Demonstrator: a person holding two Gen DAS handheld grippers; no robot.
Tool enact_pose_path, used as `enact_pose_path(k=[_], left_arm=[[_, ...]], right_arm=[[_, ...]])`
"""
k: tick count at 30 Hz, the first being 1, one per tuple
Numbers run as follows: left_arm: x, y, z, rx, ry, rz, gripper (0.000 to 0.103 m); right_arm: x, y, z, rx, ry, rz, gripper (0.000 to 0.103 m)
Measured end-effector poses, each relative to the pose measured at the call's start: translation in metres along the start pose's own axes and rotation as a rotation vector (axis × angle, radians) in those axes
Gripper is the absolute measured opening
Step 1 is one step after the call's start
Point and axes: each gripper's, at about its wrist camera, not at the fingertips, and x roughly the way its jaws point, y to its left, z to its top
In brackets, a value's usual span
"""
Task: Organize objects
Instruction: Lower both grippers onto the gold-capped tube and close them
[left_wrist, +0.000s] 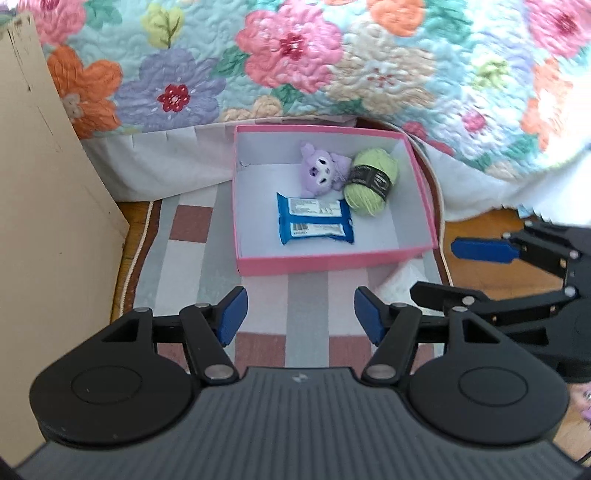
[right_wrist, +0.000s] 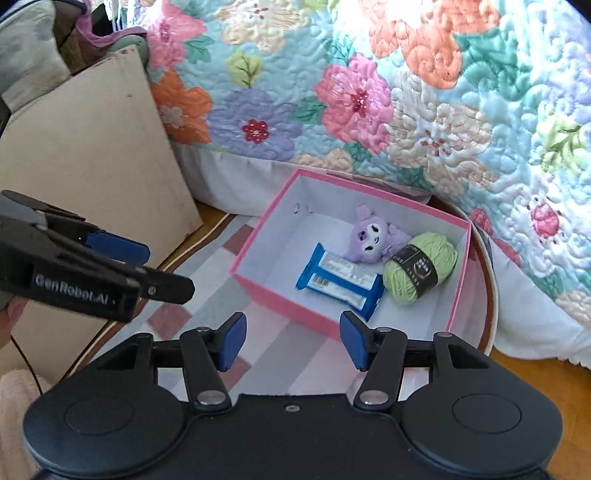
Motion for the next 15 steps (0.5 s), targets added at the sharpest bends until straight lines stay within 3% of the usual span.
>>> enact_pose_path(k=[5,15], left_arm=[[-0.02,-0.004,-0.022,-0.013,0.032,-0.048,0.067],[-0.046,-0.016,-0.059,0.029,0.053,-0.012,0.067]], right_arm=[[-0.025,0.013,-0.012,-0.01,0.009,0.012,0.063],[-0.063,0.018,-0.052,0.006,0.05,0.039,0.064]])
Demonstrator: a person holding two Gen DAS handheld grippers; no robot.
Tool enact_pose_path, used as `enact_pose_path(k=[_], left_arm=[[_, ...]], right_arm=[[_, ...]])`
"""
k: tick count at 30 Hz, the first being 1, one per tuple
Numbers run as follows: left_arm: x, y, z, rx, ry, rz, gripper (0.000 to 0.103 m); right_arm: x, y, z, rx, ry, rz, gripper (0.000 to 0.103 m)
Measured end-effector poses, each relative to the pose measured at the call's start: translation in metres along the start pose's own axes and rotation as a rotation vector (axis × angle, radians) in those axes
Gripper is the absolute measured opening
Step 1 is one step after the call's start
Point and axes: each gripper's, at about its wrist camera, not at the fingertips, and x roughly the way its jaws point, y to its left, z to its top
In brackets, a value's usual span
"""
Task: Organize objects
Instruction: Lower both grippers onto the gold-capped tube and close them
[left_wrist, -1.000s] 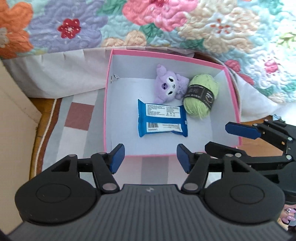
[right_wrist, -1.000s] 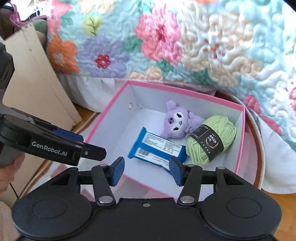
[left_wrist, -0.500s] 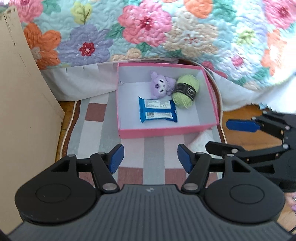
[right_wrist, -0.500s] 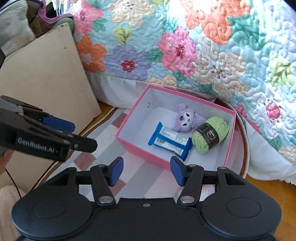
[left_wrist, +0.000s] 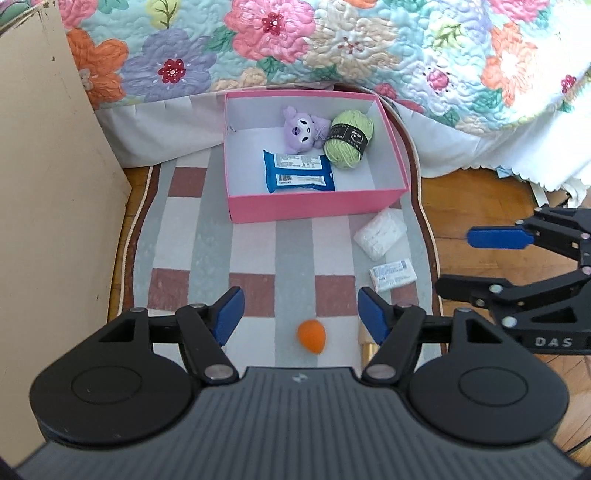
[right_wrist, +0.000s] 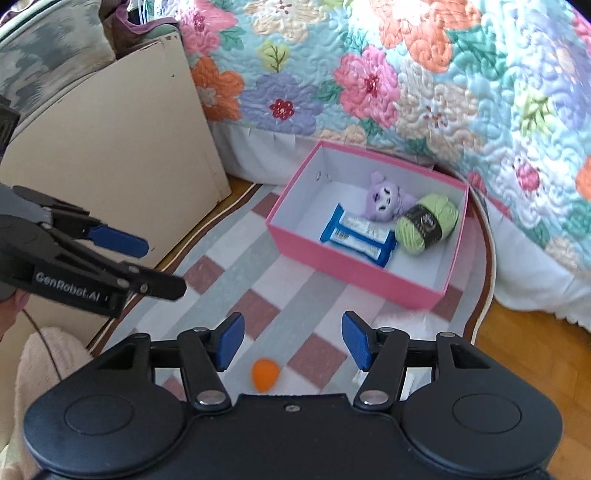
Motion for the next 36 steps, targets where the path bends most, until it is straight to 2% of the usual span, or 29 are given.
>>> enact_pose_path(k=[10,20,24,27,29,32,36], left_arm=[[-0.005,-0.022,-0.032,0.055,0.028,0.001,0.068],[-0.007,-0.047,-0.061,0.128,0.045,-0.029,0.068],[0.004,-0.053,-0.068,0.144,0.064,-0.039,0.068],[0.015,-0.056,-0.073,0.145,0.079,-0.049,0.069],[0.023,-0.058,-0.075,0.149,0.085,-0.053,0.076],[0.037,-0.061,-0.077,0.149,0.092,-0.064,0.08],[0.06,-0.064,-0.08,0.156,0.089,-0.084,0.087]], right_arm=[[-0.017,0.002,-0.038,0.033,-0.003,0.034,0.064],[-0.035,0.007,-0.07,0.003,0.033,0.051,0.066],[-0.024,0.003,-0.088,0.025,0.066,0.074,0.067],[-0.012,0.001,-0.102,0.034,0.084,0.102,0.073],[-0.004,0.001,-0.109,0.034,0.088,0.124,0.076],[0.01,-0.001,-0.116,0.056,0.09,0.137,0.083],[0.035,-0.001,-0.124,0.063,0.097,0.14,0.084]])
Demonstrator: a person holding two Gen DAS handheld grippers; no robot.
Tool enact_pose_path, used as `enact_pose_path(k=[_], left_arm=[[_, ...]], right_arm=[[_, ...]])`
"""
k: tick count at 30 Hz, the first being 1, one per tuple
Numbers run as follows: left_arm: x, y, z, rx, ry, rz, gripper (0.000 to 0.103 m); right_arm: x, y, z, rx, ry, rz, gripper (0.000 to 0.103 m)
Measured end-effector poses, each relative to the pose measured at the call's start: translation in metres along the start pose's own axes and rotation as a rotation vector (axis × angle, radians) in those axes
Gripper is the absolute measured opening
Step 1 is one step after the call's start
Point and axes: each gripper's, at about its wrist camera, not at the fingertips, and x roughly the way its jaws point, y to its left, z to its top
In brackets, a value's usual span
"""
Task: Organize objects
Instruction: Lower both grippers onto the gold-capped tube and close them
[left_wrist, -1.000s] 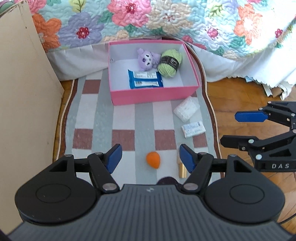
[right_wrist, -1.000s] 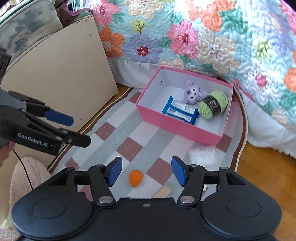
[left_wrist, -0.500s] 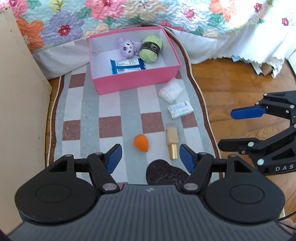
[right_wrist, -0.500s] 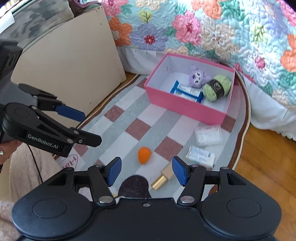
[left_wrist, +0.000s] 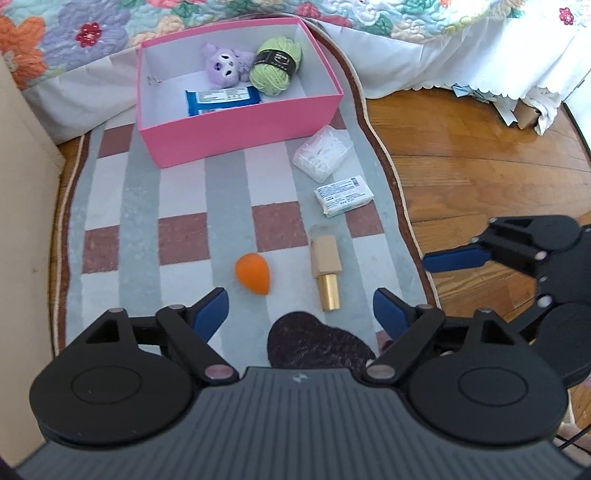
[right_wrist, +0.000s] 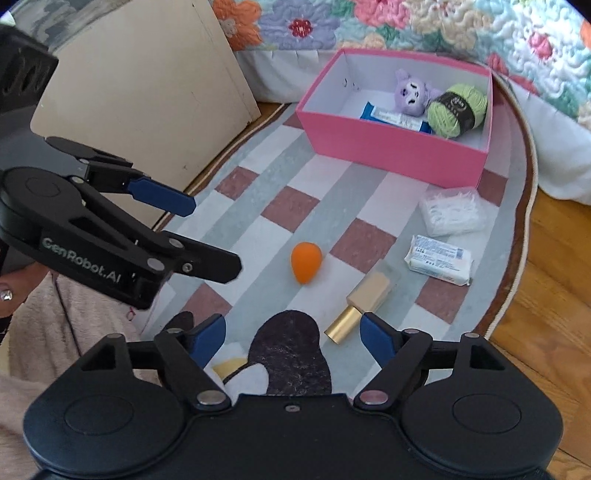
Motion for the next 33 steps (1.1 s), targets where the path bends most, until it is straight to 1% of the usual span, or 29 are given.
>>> enact_pose_path(k=[2,4,6,9,12,15,17,19,21,22,24,25,26,28,29,31,33], left_arm=[[0.013,0.002,0.0,-0.019,-0.017,-0.002,0.088],[0.026,0.007,0.0,-0.047,-0.04,0.012,0.088],[0.04,0.011,0.001,-0.046,-0.039,0.016,0.088],[0.059,0.014,0.0,-0.057,-0.039,0.015,0.088],[0.076,0.01,-0.004,-0.02,-0.058,-0.006,0.088],[0.092,0.004,-0.009,0.016,-0.079,0.024,0.088],[0.1,0.004,-0.012,0.023,-0.091,0.029,0.086],[0.109,0.007,-0.014,0.001,-0.094,0.013,0.086],[0.116,0.011,-0.016,-0.018,-0.096,-0.023,0.085],[0.119,0.012,-0.018,-0.029,-0.107,-0.04,0.084],[0.126,0.015,-0.022,-0.06,-0.126,-0.075,0.077],[0.131,0.016,-0.023,-0.067,-0.118,-0.094,0.071],[0.135,0.015,-0.024,-0.065,-0.11,-0.105,0.068],[0.142,0.015,-0.025,-0.065,-0.112,-0.108,0.064],[0.146,0.014,-0.025,-0.067,-0.115,-0.111,0.06],[0.152,0.013,-0.026,-0.065,-0.114,-0.127,0.056],[0.158,0.012,-0.029,-0.067,-0.122,-0.134,0.04]], right_arm=[[0.014,-0.003,-0.003,-0.004,0.001,-0.019,0.084],[0.029,-0.006,-0.007,-0.025,-0.001,-0.058,0.084],[0.042,-0.009,-0.01,-0.039,-0.035,-0.102,0.084],[0.059,-0.018,-0.013,-0.01,-0.07,-0.112,0.083],[0.075,-0.025,-0.018,0.021,-0.117,-0.146,0.083],[0.092,-0.027,-0.025,0.016,-0.162,-0.2,0.083],[0.104,-0.027,-0.031,-0.006,-0.177,-0.247,0.083],[0.115,-0.024,-0.037,-0.049,-0.192,-0.329,0.083],[0.125,-0.023,-0.045,-0.09,-0.197,-0.37,0.083],[0.127,-0.024,-0.047,-0.093,-0.2,-0.373,0.083],[0.13,-0.027,-0.052,-0.078,-0.21,-0.35,0.081],[0.13,-0.029,-0.054,-0.062,-0.217,-0.336,0.081],[0.13,-0.031,-0.055,-0.043,-0.223,-0.319,0.081],[0.13,-0.033,-0.055,-0.008,-0.234,-0.282,0.081],[0.131,-0.033,-0.056,-0.004,-0.238,-0.275,0.08],[0.135,-0.031,-0.055,-0.011,-0.238,-0.284,0.078],[0.14,-0.033,-0.053,-0.004,-0.232,-0.302,0.076]])
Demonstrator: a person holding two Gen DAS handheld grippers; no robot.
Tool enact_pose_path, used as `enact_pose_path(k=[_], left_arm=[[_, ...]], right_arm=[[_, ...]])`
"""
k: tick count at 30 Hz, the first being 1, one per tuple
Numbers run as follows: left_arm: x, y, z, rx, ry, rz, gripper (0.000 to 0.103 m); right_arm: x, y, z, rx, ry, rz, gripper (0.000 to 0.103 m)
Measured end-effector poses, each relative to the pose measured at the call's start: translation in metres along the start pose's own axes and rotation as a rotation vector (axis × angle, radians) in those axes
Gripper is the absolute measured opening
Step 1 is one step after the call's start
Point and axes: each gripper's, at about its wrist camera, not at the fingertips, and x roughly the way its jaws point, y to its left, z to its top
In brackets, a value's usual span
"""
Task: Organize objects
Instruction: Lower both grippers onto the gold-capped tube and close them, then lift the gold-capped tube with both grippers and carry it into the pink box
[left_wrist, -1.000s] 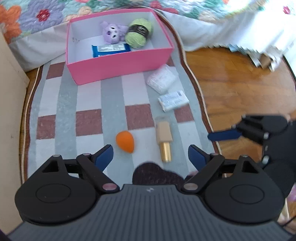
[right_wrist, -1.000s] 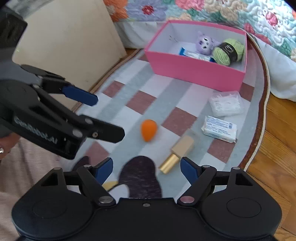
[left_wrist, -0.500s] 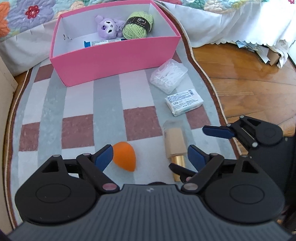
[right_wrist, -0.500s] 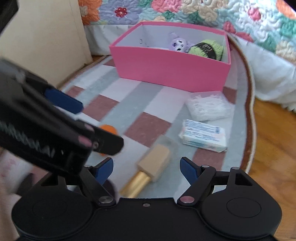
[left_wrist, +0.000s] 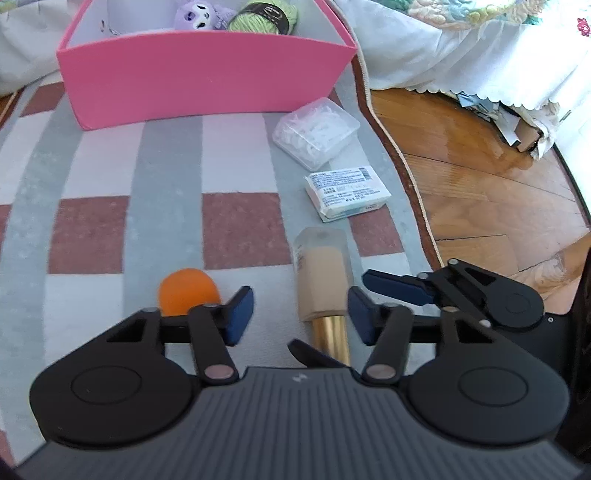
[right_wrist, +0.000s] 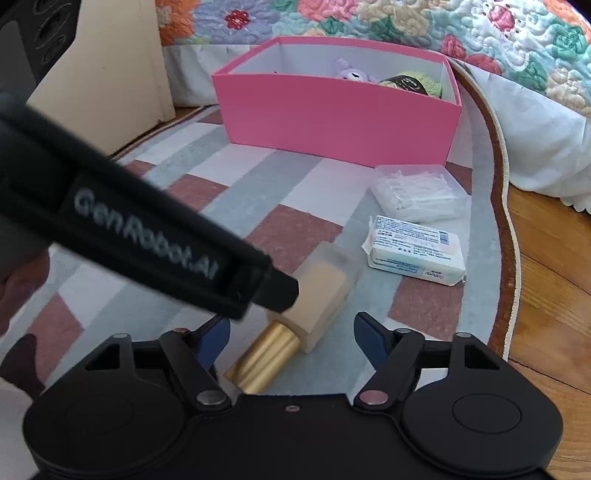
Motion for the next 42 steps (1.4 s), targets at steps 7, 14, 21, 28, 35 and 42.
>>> enact_pose_path(k=[7,14,21,28,35,42], left_arm=[[0.007,-0.002,-0.003,-0.011,-0.026,-0.039,0.025],[0.015,0.006,-0.009,-0.128,0.035,-0.142,0.025],[0.025,0.012,-0.007,-0.267,0.09,-0.144,0.038],[0.035,0.018,-0.007,-0.317,0.117,-0.151,0.053],[0.036,0.015,-0.006,-0.27,0.112,-0.163,0.054],[0.037,0.01,-0.01,-0.264,0.091,-0.168,0.053]], right_arm=[[0.012,0.016,-0.007,-0.057,-0.003,-0.051,0.06],[0.003,0.0,-0.011,0.013,-0.008,-0.029,0.041],[0.003,-0.017,-0.015,0.147,0.029,0.02,0.04],[0.007,0.0,-0.012,0.037,0.058,-0.025,0.042],[0.012,0.0,-0.005,0.052,0.079,-0.025,0.041],[0.007,-0.024,-0.007,0.364,0.11,0.051,0.041]])
